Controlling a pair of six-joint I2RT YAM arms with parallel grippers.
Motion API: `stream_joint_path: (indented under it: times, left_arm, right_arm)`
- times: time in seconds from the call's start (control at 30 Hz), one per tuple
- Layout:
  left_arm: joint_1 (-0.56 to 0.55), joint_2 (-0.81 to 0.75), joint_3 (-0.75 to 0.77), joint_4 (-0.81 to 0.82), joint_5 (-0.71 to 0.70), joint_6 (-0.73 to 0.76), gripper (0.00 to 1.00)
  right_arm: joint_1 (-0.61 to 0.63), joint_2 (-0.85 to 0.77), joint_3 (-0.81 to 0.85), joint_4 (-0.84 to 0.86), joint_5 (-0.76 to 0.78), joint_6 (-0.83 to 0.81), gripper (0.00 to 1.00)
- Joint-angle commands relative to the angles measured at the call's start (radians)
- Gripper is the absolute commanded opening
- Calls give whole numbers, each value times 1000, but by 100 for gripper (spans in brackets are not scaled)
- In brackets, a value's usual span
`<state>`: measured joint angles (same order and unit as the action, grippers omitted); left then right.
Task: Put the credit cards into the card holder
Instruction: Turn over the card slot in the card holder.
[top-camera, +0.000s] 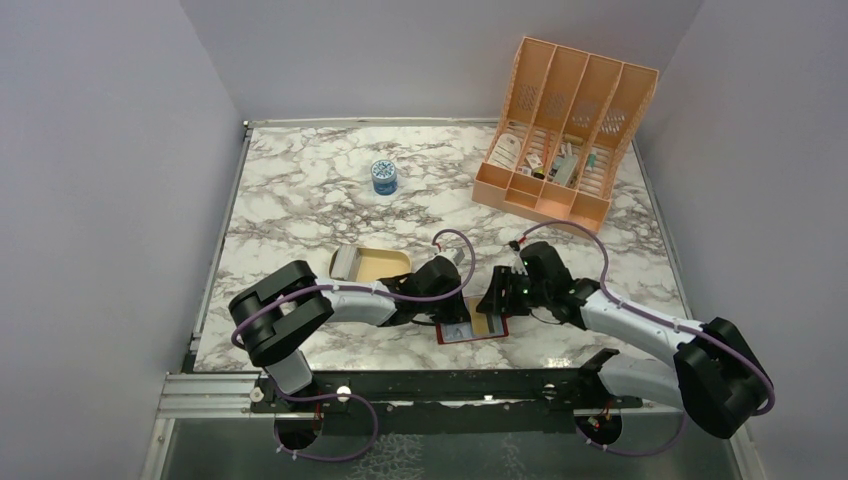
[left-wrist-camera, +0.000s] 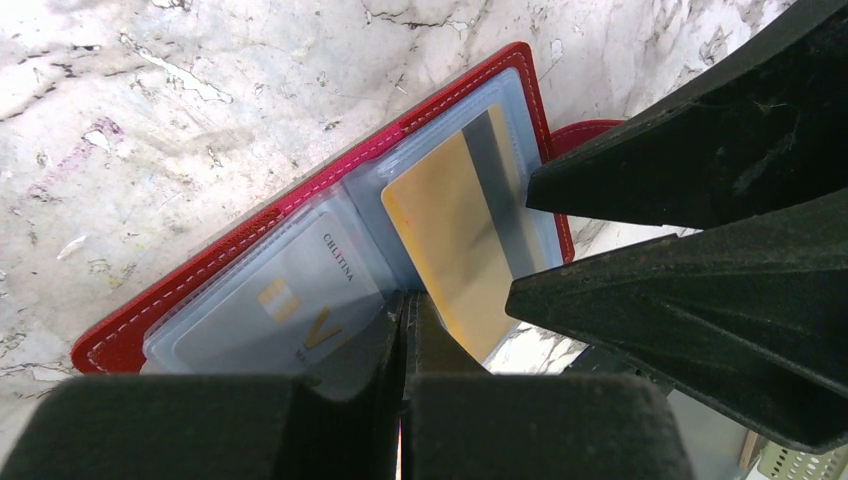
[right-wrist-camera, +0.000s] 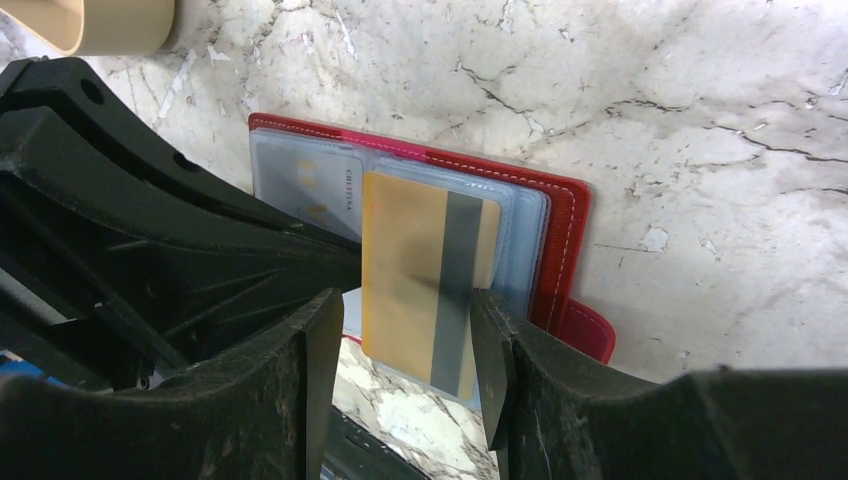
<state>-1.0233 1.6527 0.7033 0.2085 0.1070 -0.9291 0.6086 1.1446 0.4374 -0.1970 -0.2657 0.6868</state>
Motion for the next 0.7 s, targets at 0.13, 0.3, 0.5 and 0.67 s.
stream_joint_path:
  times: [0.13, 0.3, 0.5, 0.67]
  left_arm:
    - [-9, 9, 4, 0, -5, 3, 0]
    - [-10, 3, 4, 0, -7, 3, 0]
    - [-11, 5, 2, 1, -7, 1, 0]
    - [-12, 7, 2, 2, -7, 1, 0]
  right_arm:
    - [5, -62, -2, -1, 22, 0, 50]
    - [5, -59, -2, -39, 39, -16, 50]
    - [5, -45, -15, -37, 72, -24, 50]
    - [5, -13, -24, -18, 67, -30, 50]
